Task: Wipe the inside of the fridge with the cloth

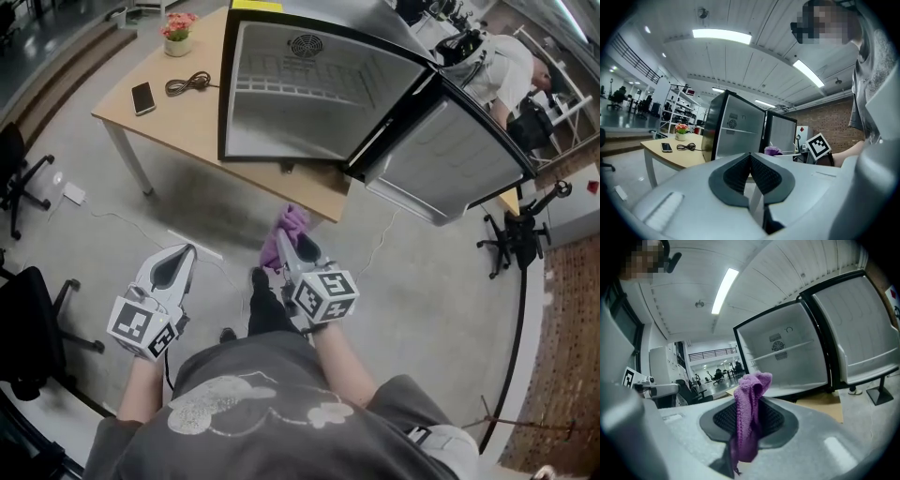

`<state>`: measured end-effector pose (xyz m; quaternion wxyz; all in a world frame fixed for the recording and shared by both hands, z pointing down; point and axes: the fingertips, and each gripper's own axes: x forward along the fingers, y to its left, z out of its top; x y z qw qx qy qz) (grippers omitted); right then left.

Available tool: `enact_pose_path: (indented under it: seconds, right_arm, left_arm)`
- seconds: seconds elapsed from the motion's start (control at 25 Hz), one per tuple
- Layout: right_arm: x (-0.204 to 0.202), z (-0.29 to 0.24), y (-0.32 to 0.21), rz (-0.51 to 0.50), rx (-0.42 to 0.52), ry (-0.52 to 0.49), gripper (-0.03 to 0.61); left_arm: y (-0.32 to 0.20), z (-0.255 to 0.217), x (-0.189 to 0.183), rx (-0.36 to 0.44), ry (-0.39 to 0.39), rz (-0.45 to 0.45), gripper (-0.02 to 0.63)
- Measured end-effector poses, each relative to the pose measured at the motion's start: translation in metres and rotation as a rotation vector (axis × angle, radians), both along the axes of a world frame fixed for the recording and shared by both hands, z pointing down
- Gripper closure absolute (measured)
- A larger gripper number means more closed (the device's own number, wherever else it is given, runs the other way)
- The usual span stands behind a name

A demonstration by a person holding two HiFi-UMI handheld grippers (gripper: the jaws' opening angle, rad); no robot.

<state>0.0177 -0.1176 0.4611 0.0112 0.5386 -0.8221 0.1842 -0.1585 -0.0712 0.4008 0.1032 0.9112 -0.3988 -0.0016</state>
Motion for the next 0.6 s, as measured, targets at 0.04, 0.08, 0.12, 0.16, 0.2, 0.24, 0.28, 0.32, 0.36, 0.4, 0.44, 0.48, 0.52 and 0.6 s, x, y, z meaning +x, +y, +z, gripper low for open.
enact_pose_path:
  seconds: [0.04, 0.08, 0.12, 0.16, 0.2, 0.24, 0.28, 0.32, 0.36, 0.4, 0.44, 0.48, 0.52, 0.6]
  right_arm:
    - [0.000, -0.002, -0.012, -0.007, 0.008, -0.001, 0.492]
    - [0.001, -0.005, -0.024, -0.014, 0.016, -0.004, 0.492]
    - [0.002, -0.009, -0.036, -0.023, 0.025, -0.011, 0.492]
    - [0.003, -0.013, -0.048, -0.033, 0.033, -0.020, 0.492]
    - [0.003, -0.017, -0.058, -0.046, 0.042, -0.029, 0.492]
    - [0.003, -0.022, -0.068, -0.059, 0.052, -0.035, 0.492]
    - [0.003, -0.027, -0.078, -0.074, 0.062, -0.038, 0.492]
    - [0.004, -0.033, -0.087, -0.089, 0.075, -0.042, 0.492]
    - [0.004, -0.038, -0.097, -0.103, 0.087, -0.046, 0.492]
    - [0.004, -0.044, -0.106, -0.117, 0.099, -0.052, 0.492]
    - [0.005, -0.049, -0.115, -0.130, 0.110, -0.056, 0.492]
    - [0.005, -0.054, -0.125, -0.144, 0.121, -0.057, 0.492]
    - [0.005, -0.058, -0.135, -0.159, 0.130, -0.055, 0.492]
    - [0.006, -0.061, -0.152, -0.184, 0.140, -0.046, 0.492]
  left_arm:
    - [-0.011, -0.003, 0.001, 0.008, 0.000, -0.006, 0.595]
    - [-0.022, -0.008, 0.003, 0.020, -0.003, -0.010, 0.595]
    - [-0.033, -0.012, 0.007, 0.032, -0.004, -0.012, 0.595]
    - [-0.043, -0.016, 0.011, 0.043, -0.004, -0.014, 0.595]
    - [-0.053, -0.019, 0.015, 0.049, -0.004, -0.017, 0.595]
    - [-0.063, -0.021, 0.019, 0.052, -0.005, -0.020, 0.595]
    - [-0.073, -0.022, 0.024, 0.053, -0.007, -0.023, 0.595]
    - [-0.083, -0.022, 0.029, 0.053, -0.007, -0.025, 0.595]
    - [-0.092, -0.023, 0.034, 0.053, -0.007, -0.026, 0.595]
    - [-0.101, -0.023, 0.038, 0.052, -0.008, -0.028, 0.595]
    - [-0.110, -0.024, 0.041, 0.052, -0.010, -0.032, 0.595]
    - [-0.119, -0.026, 0.044, 0.052, -0.011, -0.037, 0.595]
    - [-0.128, -0.028, 0.047, 0.053, -0.013, -0.043, 0.595]
    - [-0.144, -0.032, 0.052, 0.060, -0.022, -0.055, 0.595]
